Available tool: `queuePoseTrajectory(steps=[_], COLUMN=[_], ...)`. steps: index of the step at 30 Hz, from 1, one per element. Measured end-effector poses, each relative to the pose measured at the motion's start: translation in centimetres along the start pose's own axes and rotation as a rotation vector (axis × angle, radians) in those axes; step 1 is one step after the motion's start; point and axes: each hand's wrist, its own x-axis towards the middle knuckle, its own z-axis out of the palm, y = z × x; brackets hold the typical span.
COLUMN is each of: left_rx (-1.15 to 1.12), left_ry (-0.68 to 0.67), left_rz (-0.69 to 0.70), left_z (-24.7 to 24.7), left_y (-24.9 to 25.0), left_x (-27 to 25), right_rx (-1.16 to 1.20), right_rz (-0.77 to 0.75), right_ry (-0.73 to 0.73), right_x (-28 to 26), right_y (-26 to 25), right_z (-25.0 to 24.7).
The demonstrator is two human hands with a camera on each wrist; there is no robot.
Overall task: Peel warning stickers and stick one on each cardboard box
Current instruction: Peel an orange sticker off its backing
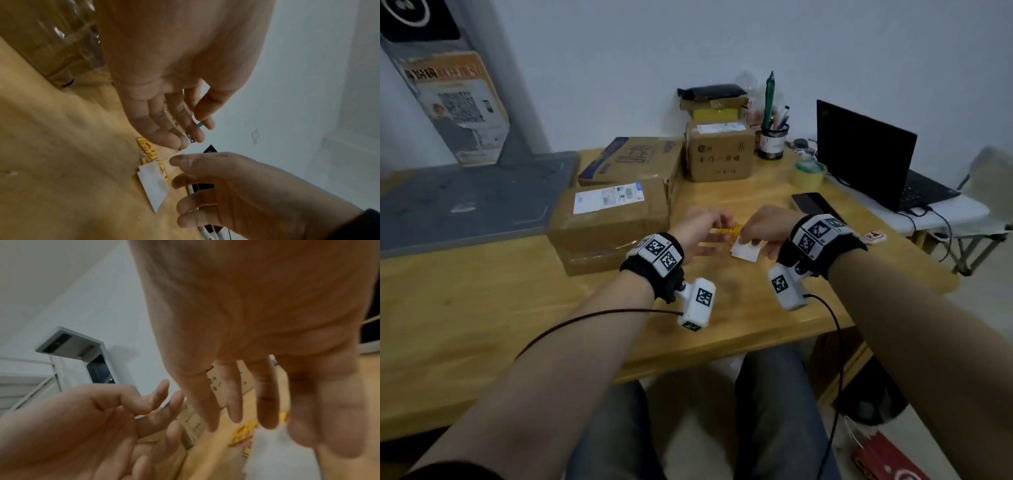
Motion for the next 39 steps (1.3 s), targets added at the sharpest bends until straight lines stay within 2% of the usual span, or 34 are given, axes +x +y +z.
queuePoseTrajectory(steps=[3,10,22,28,34,36,39], left_rx=[0.003,-0.005,-0.022,-0.045,-0.036,-0.020,0.027], left_ry=[0.023,0.037,0.048,0.043,0.067,0.093,0.154], left_rz=[-0.027,-0.089,-0.108,-0.013,0.083,0.102,0.115], left_z=[0.2,0.5,0.0,-0.5,-2.5,-3.1,-4.1], left_y=[-0.4,-1.4,-1.6,0.9,4.6,5.4,6.1], left_x=[0.8,3.0,3.9,3.7,3.6,3.6,3.8], right_rx=[0.039,-0.038,0.061,0.151,0.033,0.094,0.379], right_rz=[-0.007,0.046,0.041,0.037,0.031,0.029,-0.020], right_ry=[0.013,-0.078,0.088,0.197,0.228,0.237,0.245], right_x=[1.2,3.3,4.5,5.0,5.3,5.4,5.1], right_y=[0.6,0.9,2.2,0.6,-2.8,-3.5,-4.5], right_z=[0.2,0.9,1.2,-0.9,-3.5,-4.0,-4.6])
